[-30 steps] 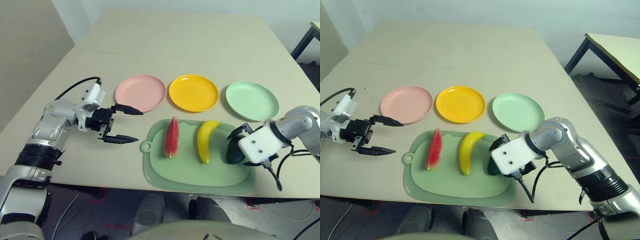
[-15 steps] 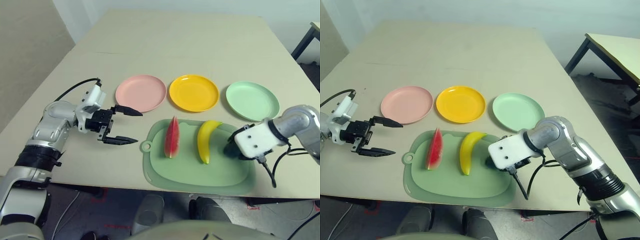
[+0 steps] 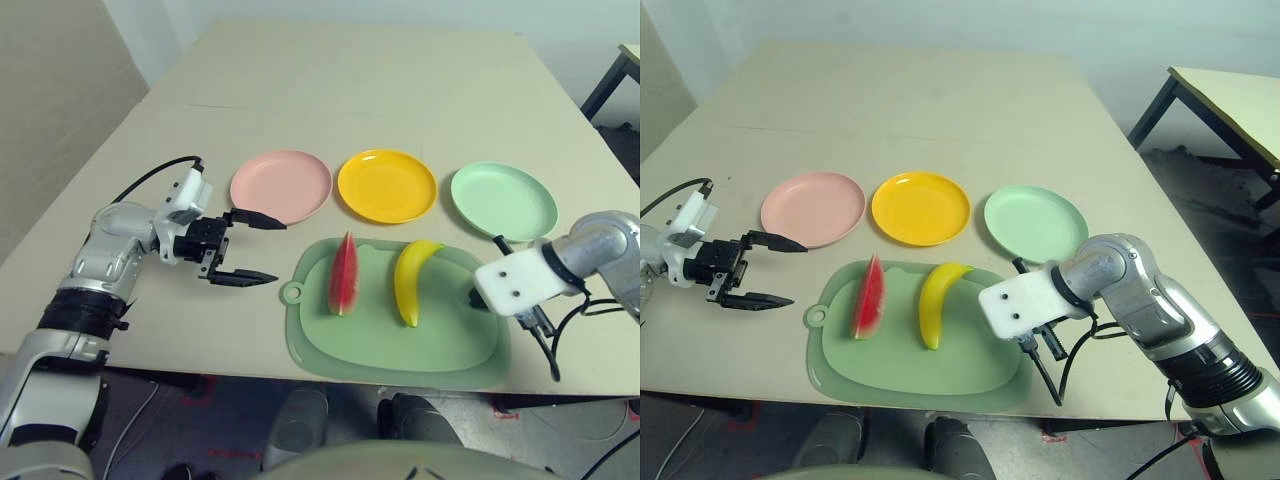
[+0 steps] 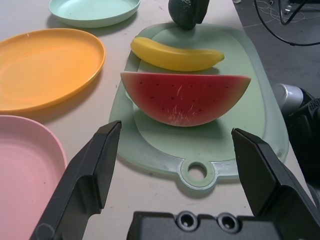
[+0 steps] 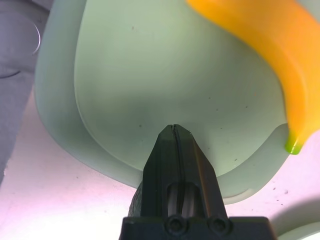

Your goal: Place the fruits into color-matched plates.

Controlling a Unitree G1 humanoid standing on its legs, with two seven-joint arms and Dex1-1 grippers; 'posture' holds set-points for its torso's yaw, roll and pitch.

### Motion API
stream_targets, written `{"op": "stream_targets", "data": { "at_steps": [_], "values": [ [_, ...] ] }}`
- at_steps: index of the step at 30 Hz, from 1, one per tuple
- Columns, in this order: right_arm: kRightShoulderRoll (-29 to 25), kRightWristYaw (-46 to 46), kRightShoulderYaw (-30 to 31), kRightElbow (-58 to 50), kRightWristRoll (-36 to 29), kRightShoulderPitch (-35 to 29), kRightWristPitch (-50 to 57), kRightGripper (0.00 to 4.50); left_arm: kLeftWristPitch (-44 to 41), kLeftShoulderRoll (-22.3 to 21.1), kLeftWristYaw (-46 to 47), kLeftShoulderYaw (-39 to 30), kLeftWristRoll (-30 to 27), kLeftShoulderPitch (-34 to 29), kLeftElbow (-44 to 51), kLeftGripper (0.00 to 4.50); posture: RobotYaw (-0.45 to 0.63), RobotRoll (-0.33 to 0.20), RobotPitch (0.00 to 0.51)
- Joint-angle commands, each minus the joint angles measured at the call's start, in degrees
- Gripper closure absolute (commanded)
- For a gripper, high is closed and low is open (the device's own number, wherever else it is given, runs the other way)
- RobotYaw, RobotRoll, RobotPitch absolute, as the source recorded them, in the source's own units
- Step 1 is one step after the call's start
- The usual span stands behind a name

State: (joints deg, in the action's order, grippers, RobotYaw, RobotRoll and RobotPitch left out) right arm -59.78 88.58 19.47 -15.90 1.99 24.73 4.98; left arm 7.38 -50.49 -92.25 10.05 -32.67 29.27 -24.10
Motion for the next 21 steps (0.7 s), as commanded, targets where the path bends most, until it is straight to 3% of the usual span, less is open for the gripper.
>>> {"op": "stream_targets", "data": {
  "at_steps": [1,4,9,14,15,21],
  "values": [
    [-1.4,2.1,-1.7,-5.5,-3.6,2.4,6.7,4.47,0.6,0.2,-0.3,0.1,0.7,0.0,-1.3,0.00,0.20,0.000,0.083],
    [-2.5,3.5,-2.9,-12.9,-9.7,4.9,18.8,3.90,1.0,0.1,-0.3,0.4,0.7,0.3,-2.2,0.00,0.19,0.000,0.085],
    [-5.2,3.2,-5.4,-22.0,-19.8,11.0,37.4,2.00,1.3,0.1,-0.3,1.3,0.7,1.1,-3.4,0.00,0.18,0.000,0.088],
    [-13.0,2.5,-7.0,-18.8,-16.5,7.0,32.7,0.22,1.5,0.6,-0.3,2.1,0.7,2.1,-4.0,0.00,0.16,0.000,0.092],
    [-14.4,1.6,-7.1,-16.7,-14.6,4.5,29.5,0.02,1.6,0.7,-0.3,2.6,0.7,2.3,-4.3,0.00,0.16,0.000,0.094],
    [-15.6,-3.9,-6.8,-5.9,-6.9,-3.1,18.1,0.02,2.1,0.8,-0.3,3.8,0.5,2.8,-4.7,0.00,0.15,0.000,0.100]
  ]
}}
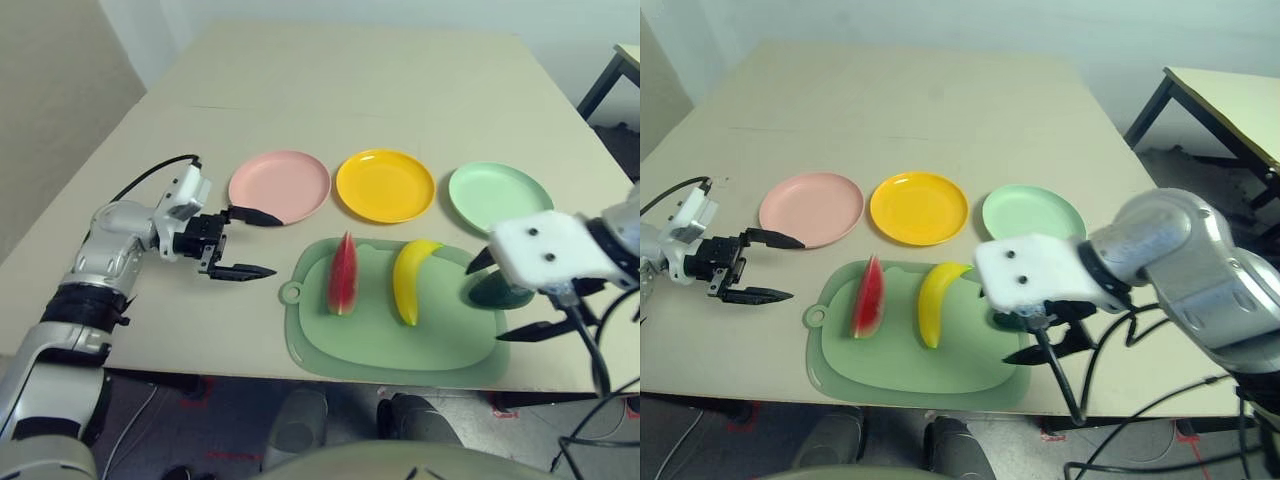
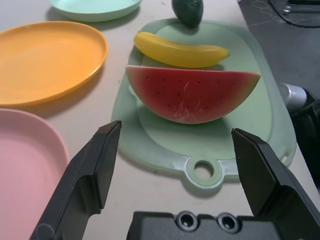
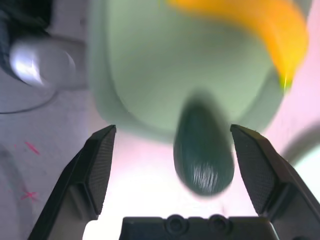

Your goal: Place the fruits into color-matched plates.

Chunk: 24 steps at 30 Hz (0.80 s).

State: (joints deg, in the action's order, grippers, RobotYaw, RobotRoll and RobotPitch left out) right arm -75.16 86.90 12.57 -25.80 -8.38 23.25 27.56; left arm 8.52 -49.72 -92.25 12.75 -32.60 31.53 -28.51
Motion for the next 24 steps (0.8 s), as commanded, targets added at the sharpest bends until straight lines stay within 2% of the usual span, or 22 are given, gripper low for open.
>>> {"op": "stream_targets", "data": {
  "at_steps": [1,6,12,24],
  "values": [
    [0.0,-2.8,0.1,5.5,4.3,-2.3,-5.7,0.02,0.9,-0.1,-0.3,1.2,0.3,0.6,-0.4,0.00,0.15,0.000,0.104],
    [1.8,-4.9,0.9,10.8,7.9,-3.8,-11.5,0.02,1.0,-0.3,-0.3,1.5,0.0,0.5,-0.4,0.00,0.16,0.000,0.105],
    [5.5,-5.9,1.5,14.4,10.3,-2.2,-13.0,0.02,0.7,-0.8,-0.3,1.1,-0.3,-0.6,0.7,0.00,0.17,0.000,0.106],
    [9.5,-5.8,3.5,19.6,13.5,-1.1,-15.7,0.02,-0.1,-1.9,-0.3,0.4,-0.6,-1.7,3.0,0.00,0.20,0.000,0.106]
  ]
}}
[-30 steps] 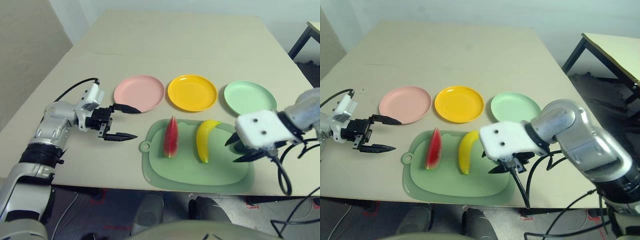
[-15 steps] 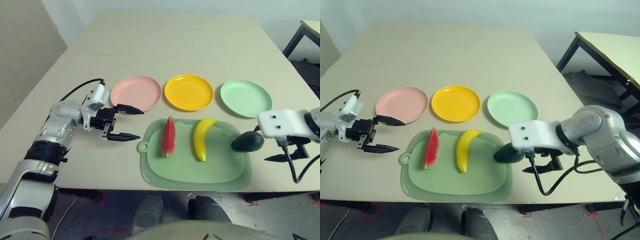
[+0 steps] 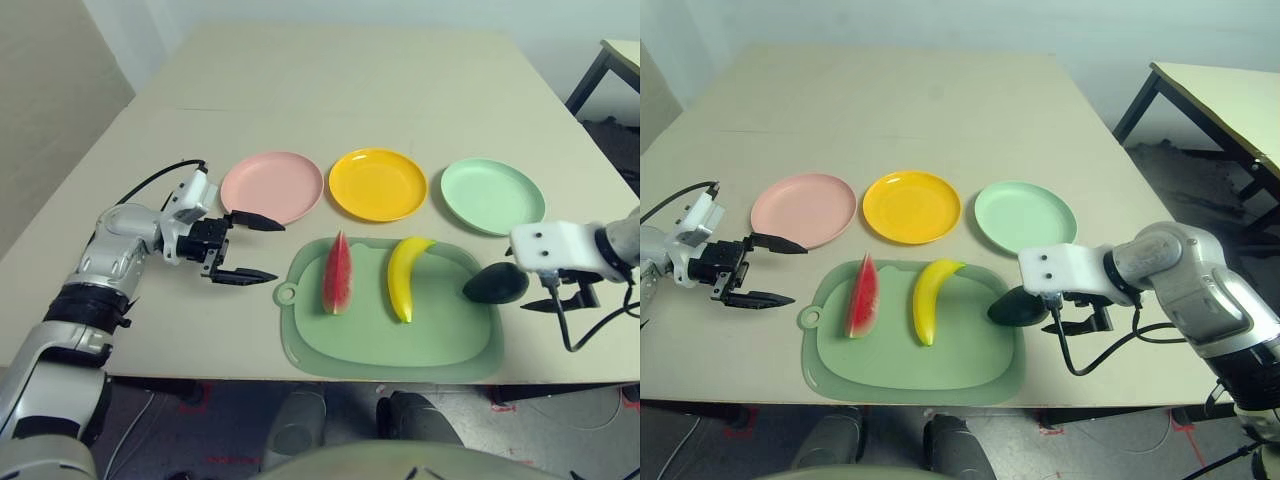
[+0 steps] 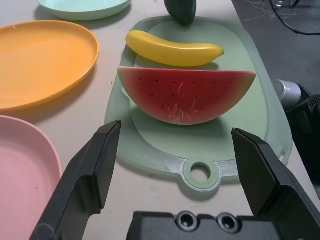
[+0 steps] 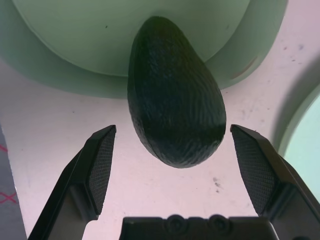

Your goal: Place the fruits into color-matched plates.

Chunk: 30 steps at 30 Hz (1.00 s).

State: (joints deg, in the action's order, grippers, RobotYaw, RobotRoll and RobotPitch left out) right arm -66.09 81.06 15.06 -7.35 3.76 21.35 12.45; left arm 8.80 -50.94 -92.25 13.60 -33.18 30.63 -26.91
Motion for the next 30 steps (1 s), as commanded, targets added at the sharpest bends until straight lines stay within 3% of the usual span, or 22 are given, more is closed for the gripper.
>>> {"op": "stream_targets", "data": {
  "at_steps": [1,24,27,30],
  "values": [
    [0.7,0.1,1.1,1.5,1.6,1.0,-0.7,0.02,-0.5,-0.8,-0.2,-0.6,0.0,-0.9,1.6,0.00,0.20,0.000,0.107],
    [2.8,0.7,1.3,1.4,3.4,0.3,0.4,0.02,-2.2,-1.0,-0.2,-1.4,0.6,-1.5,4.2,0.00,0.20,0.000,0.122],
    [2.8,0.7,1.2,1.0,3.2,0.2,1.3,0.43,-2.2,-1.2,-0.2,-1.5,0.5,-1.6,4.4,0.00,0.20,0.000,0.124],
    [2.9,1.0,1.3,0.3,2.9,-0.2,2.0,1.48,-2.1,-1.2,-0.2,-1.5,0.6,-1.5,4.2,0.00,0.20,0.000,0.125]
  ]
}}
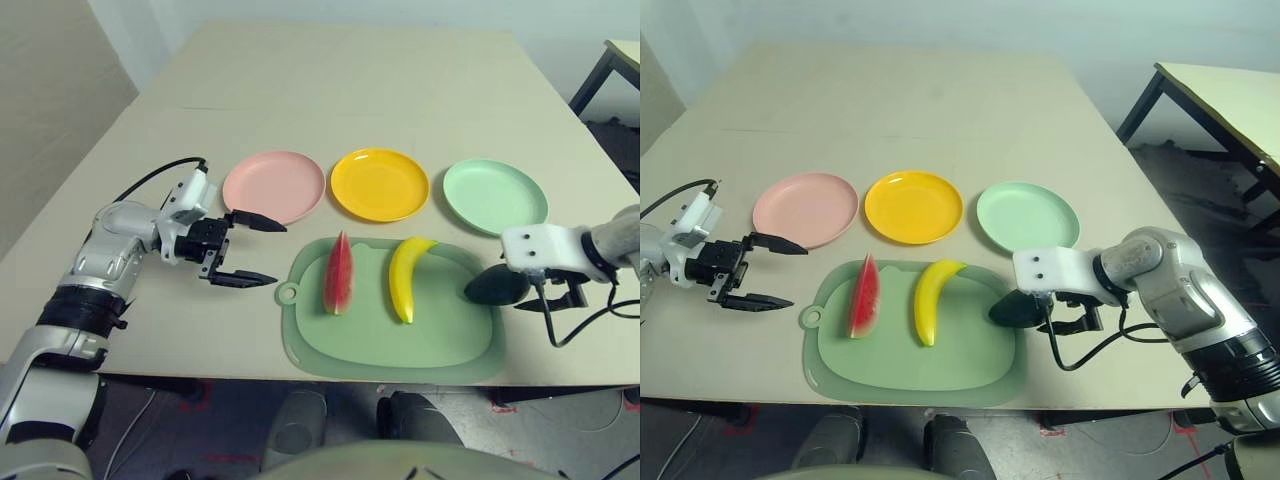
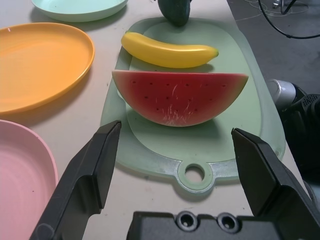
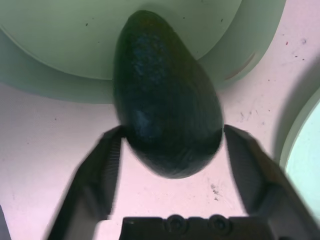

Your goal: Place the fruits into color-matched plates.

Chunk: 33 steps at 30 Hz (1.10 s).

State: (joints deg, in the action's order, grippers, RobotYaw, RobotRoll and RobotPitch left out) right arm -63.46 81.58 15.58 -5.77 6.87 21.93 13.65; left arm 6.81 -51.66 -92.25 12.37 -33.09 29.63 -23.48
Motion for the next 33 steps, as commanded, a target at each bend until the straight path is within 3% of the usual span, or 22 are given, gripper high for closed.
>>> {"op": "stream_targets", "data": {
  "at_steps": [1,21,33],
  "values": [
    [0.3,0.5,0.8,-1.5,-0.2,-0.9,1.0,1.60,0.0,-0.5,-0.2,-0.2,0.6,-0.4,0.6,0.00,0.20,0.000,0.125],
    [2.2,2.2,0.9,-11.0,-4.4,2.5,10.4,1.60,-0.4,0.5,-0.2,0.0,0.0,0.4,-0.2,0.00,0.20,0.000,0.113],
    [1.1,3.3,0.1,-13.1,-7.7,4.6,15.1,1.60,-4.1,3.0,-0.2,-3.5,-0.4,2.7,-1.5,0.00,0.19,0.000,0.110]
  ]
}}
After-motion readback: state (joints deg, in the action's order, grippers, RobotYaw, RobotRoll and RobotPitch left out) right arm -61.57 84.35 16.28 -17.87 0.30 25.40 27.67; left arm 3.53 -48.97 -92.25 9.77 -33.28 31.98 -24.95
